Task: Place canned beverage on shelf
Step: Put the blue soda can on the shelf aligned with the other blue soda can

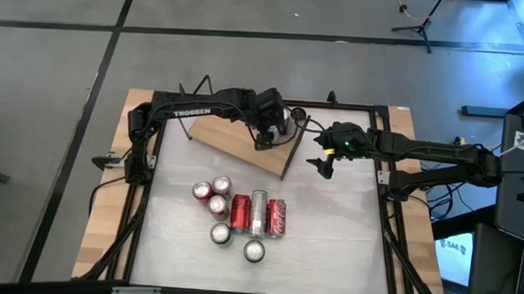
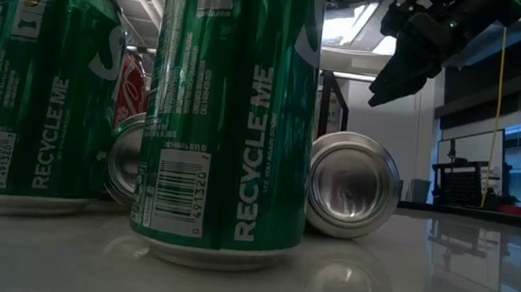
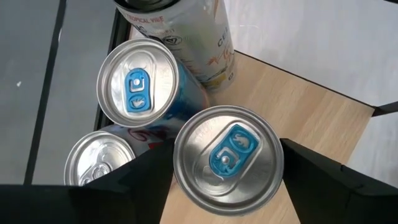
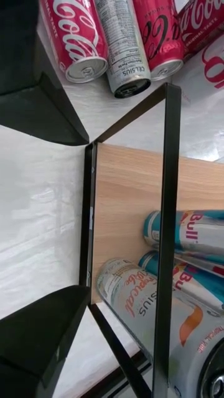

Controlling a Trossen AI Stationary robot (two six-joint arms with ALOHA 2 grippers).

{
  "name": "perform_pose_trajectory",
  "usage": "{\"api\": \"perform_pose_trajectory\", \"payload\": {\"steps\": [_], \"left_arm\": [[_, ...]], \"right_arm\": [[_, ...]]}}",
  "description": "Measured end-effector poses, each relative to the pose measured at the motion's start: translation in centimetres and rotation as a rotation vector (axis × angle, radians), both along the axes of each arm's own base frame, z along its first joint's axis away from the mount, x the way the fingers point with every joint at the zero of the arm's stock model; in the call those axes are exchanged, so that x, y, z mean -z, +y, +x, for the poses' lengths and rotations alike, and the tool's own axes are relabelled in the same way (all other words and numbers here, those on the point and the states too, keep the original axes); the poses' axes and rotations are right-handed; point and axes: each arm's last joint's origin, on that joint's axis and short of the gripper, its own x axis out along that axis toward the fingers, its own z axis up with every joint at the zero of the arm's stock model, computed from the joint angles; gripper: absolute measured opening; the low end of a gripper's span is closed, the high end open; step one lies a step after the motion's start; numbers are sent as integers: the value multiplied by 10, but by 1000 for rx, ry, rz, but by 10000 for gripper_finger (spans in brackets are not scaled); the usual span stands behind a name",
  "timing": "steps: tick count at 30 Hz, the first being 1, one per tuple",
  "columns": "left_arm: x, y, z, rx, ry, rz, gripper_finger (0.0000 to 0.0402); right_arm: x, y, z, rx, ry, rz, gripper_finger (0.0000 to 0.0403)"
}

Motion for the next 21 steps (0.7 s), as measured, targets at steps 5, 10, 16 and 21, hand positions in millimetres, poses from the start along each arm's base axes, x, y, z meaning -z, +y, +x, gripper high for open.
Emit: {"api": "perform_pose_trajectory", "payload": {"steps": [5, 10, 16, 21], "left_arm": [[0, 0, 1, -4, -11, 1, 267], [0, 0, 1, 7, -17, -15, 267], [0, -1, 1, 15, -21, -29, 268], [0, -1, 1, 15, -21, -30, 268]], "right_arm": [[0, 0, 0, 0, 0, 0, 381], [0, 0, 0, 0, 0, 0, 381], [0, 0, 0, 0, 0, 0, 381], [0, 0, 0, 0, 0, 0, 381]]}}
